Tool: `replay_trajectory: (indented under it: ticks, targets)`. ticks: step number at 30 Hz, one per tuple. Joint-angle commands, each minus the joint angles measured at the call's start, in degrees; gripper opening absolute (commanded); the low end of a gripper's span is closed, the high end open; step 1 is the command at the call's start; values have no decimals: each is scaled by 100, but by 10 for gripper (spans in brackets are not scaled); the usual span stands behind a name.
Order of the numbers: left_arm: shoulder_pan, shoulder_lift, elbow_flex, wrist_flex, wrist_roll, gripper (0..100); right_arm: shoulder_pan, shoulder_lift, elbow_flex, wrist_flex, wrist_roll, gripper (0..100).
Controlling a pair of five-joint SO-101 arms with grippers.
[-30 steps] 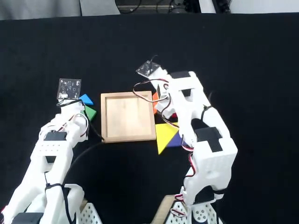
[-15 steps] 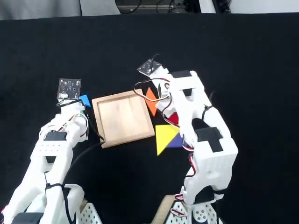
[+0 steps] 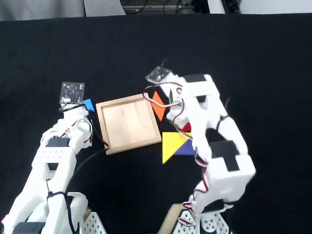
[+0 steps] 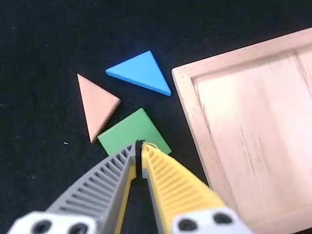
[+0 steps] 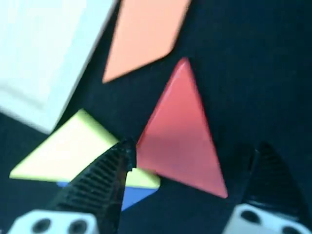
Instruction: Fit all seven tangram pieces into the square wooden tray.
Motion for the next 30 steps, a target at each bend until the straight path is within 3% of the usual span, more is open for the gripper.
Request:
replay_trajectory:
  ticks: [1, 7, 18, 30]
  targets:
    - [31, -70, -40, -114, -26, 30, 35, -875, 567, -176, 334, 355]
    - [40, -70, -40, -114, -26, 30, 9, -1077, 1209, -905, 334, 354]
    - [13, -70, -40, -114, -26, 30, 167, -752, 1103, -1354, 668, 354]
    - [13, -70, -31, -114, -35, 30, 193, -778, 1332, -905, 1864, 354]
